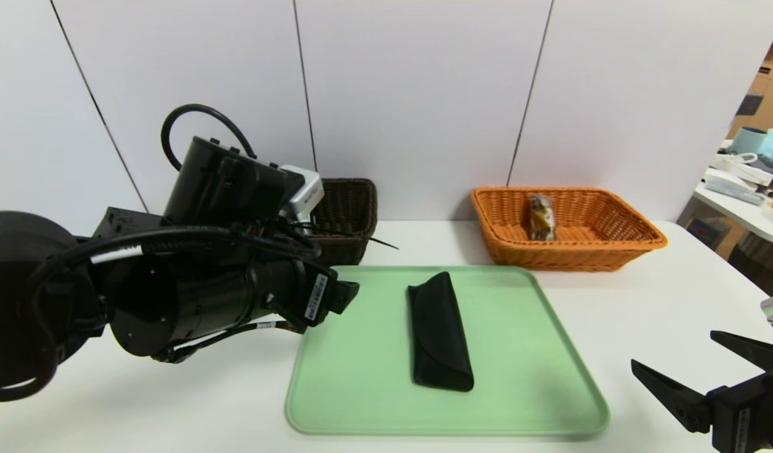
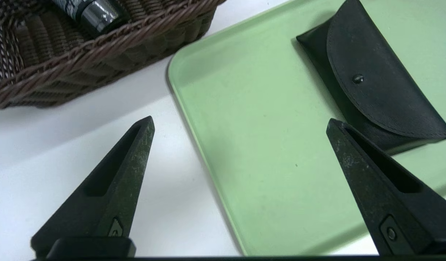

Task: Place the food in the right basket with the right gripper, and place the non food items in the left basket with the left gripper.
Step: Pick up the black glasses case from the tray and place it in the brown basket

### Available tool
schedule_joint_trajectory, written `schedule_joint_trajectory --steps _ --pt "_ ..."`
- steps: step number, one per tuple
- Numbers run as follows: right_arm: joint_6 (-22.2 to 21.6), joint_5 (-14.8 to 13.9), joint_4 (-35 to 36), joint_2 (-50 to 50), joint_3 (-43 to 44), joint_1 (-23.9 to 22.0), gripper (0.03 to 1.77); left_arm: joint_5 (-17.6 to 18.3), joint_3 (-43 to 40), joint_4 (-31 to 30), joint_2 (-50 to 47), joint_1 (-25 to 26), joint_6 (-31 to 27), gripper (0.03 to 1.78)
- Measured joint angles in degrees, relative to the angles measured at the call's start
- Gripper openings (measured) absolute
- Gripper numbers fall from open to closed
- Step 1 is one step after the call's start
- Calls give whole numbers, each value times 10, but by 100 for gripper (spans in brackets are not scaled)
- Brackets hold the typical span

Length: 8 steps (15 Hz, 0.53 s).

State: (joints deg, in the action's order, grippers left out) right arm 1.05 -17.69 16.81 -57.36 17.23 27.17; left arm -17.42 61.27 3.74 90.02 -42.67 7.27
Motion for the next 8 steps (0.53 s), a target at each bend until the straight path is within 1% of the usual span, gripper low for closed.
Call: schedule_joint_trajectory --steps 4,8 --pt "0 -1 0 1 -5 0 169 4 101 178 2 -32 68 169" --pt "0 -1 1 5 -10 0 169 5 196 292 31 -72 123 169"
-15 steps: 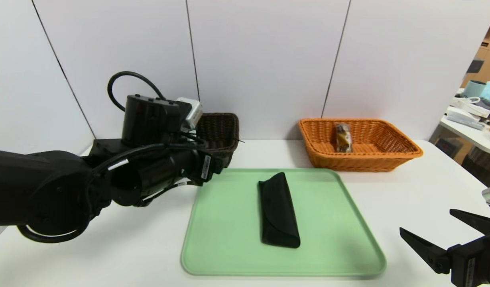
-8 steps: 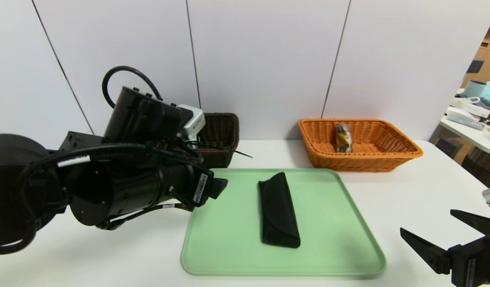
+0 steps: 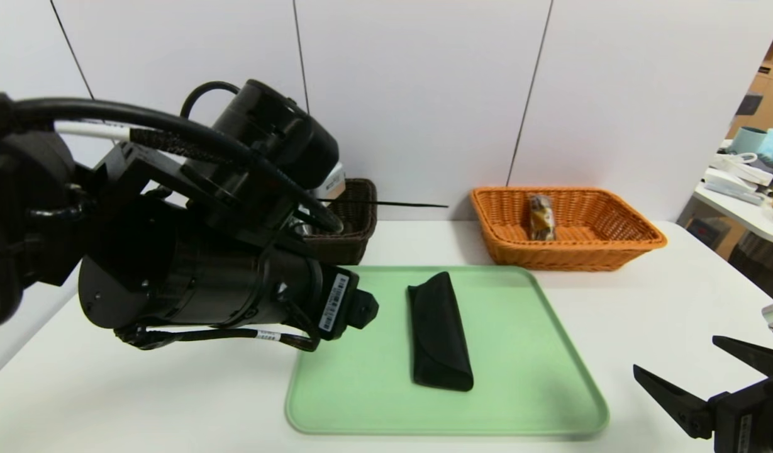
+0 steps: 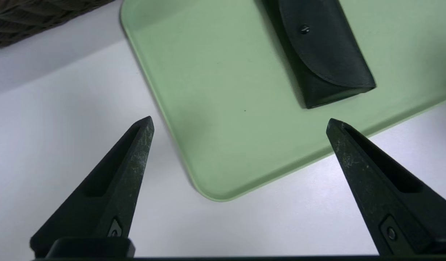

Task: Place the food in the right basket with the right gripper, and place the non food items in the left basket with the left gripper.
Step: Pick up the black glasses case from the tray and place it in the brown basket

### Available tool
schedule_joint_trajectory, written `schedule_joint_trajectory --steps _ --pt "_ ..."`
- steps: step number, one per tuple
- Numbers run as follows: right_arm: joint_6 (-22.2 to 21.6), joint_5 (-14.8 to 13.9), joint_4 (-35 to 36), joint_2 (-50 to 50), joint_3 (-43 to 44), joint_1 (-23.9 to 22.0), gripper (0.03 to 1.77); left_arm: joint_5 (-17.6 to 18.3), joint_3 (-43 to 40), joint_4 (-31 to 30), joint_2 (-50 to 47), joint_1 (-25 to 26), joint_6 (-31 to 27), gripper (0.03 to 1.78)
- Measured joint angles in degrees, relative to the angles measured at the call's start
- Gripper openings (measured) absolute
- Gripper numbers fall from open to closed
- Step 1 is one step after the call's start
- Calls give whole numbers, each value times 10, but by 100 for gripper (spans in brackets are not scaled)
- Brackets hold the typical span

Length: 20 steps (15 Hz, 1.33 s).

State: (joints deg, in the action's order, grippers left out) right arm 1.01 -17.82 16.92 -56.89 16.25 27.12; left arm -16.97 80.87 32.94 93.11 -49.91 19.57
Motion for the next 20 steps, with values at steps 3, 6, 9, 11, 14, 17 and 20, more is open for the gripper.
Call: schedule_joint_trajectory --steps 3,6,9,11,14,17,20 --pt "0 0 0 3 -1 0 169 1 82 82 39 -35 57 169" --pt "1 0 -2 10 -5 0 169 1 148 156 85 -62 108 169" --pt "1 0 -5 21 -11 0 169 1 197 207 133 -83 157 169" --pt "1 0 -5 27 -13 0 169 2 219 217 161 -90 179 169" --pt "1 0 -6 36 -16 0 169 15 266 244 197 -94 207 169" --pt "6 0 -6 42 -17 -1 169 16 289 248 224 -94 217 169" --pt "7 0 -5 43 -13 -1 169 13 298 247 251 -95 225 169"
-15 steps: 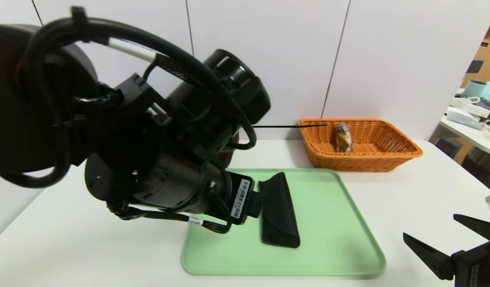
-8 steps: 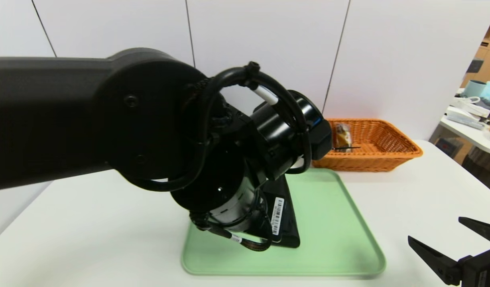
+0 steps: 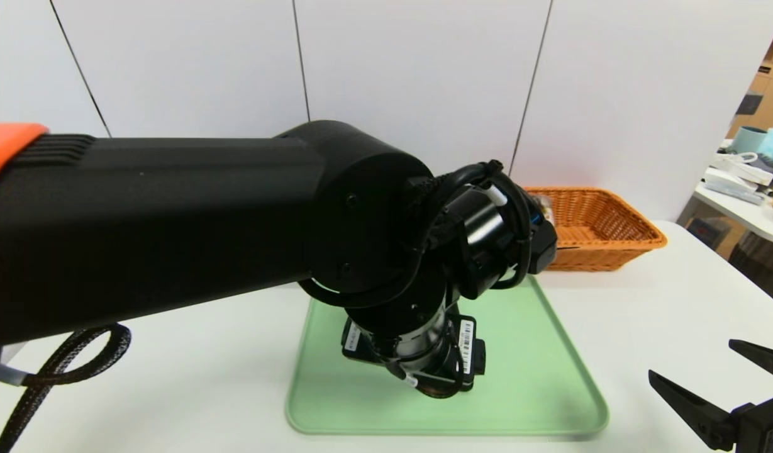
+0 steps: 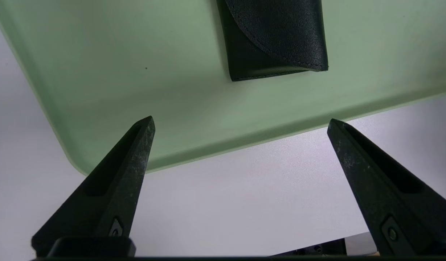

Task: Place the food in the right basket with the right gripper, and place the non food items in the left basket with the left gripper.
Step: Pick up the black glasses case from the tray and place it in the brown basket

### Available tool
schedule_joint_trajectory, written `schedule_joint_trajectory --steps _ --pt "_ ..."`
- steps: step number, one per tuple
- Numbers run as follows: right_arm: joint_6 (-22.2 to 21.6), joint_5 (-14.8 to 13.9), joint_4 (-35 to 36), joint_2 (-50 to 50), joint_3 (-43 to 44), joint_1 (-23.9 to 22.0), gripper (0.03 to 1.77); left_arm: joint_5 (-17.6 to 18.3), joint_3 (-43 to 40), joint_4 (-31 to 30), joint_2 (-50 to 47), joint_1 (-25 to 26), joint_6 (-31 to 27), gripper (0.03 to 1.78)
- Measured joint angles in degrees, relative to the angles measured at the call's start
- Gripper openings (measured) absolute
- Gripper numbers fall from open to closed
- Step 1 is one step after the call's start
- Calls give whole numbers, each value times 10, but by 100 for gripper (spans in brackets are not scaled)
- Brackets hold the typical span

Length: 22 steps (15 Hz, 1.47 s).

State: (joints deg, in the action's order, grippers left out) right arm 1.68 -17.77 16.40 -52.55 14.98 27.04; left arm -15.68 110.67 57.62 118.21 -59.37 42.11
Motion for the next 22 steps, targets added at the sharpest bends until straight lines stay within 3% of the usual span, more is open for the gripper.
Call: schedule_joint_trajectory --steps 4,11,22 --pt "3 0 0 0 1 0 169 -7 19 -12 36 0 1 169" --pt "7 1 0 1 -3 0 169 -37 27 -91 67 1 -14 169" --pt "11 1 -3 16 -4 0 170 -42 27 -118 103 12 -38 169"
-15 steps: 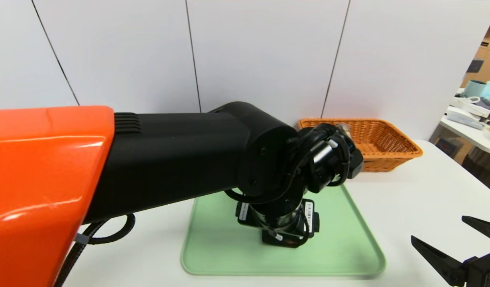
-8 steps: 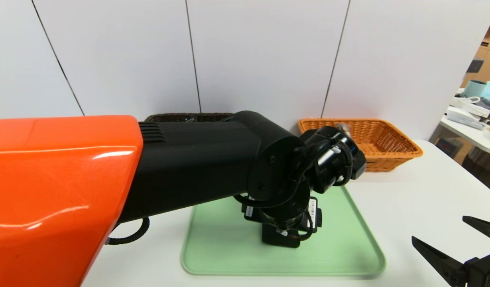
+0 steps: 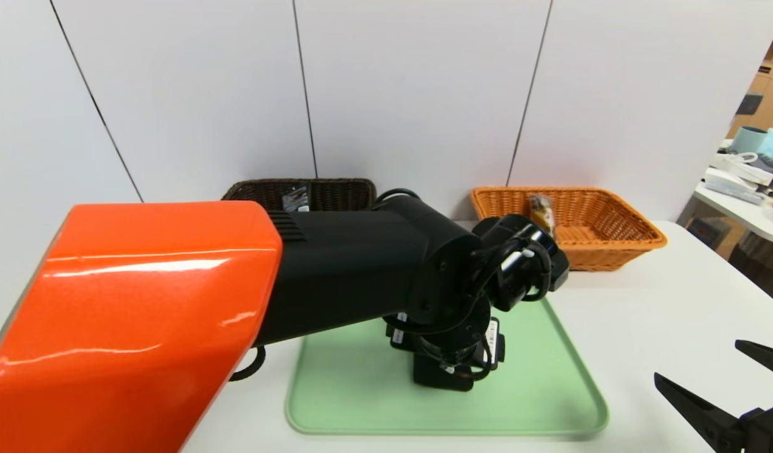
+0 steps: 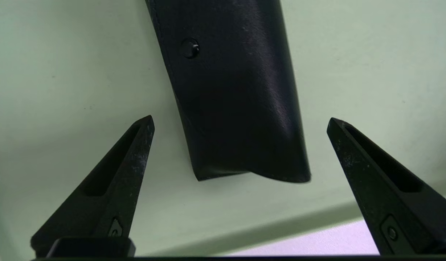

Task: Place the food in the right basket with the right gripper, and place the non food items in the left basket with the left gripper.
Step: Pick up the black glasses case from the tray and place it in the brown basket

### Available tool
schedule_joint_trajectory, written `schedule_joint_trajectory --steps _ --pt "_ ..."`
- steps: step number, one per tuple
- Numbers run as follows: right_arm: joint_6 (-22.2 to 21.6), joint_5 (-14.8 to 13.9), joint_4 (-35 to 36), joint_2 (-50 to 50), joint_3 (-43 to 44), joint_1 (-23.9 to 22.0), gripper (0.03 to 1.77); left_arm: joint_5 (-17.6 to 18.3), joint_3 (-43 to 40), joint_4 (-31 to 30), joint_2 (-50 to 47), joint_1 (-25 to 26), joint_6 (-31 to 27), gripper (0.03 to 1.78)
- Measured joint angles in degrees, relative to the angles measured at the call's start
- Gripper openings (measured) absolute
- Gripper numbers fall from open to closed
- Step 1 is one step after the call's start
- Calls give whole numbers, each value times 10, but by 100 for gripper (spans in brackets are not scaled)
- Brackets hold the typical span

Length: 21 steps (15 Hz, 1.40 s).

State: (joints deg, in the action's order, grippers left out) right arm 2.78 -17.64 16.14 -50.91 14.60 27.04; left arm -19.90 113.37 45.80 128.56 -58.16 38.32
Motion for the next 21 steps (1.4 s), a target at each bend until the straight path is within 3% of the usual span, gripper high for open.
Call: schedule_joint_trajectory --steps 12,16,19,21 --pt "6 3 1 0 2 0 170 1 0 -9 33 20 -1 169" --pt "6 2 1 1 0 0 170 -3 0 -12 35 20 -1 107" --pt "6 1 0 4 0 0 170 2 -1 -11 35 20 0 82" --pt "6 2 0 6 0 0 170 4 -1 -11 34 19 0 78"
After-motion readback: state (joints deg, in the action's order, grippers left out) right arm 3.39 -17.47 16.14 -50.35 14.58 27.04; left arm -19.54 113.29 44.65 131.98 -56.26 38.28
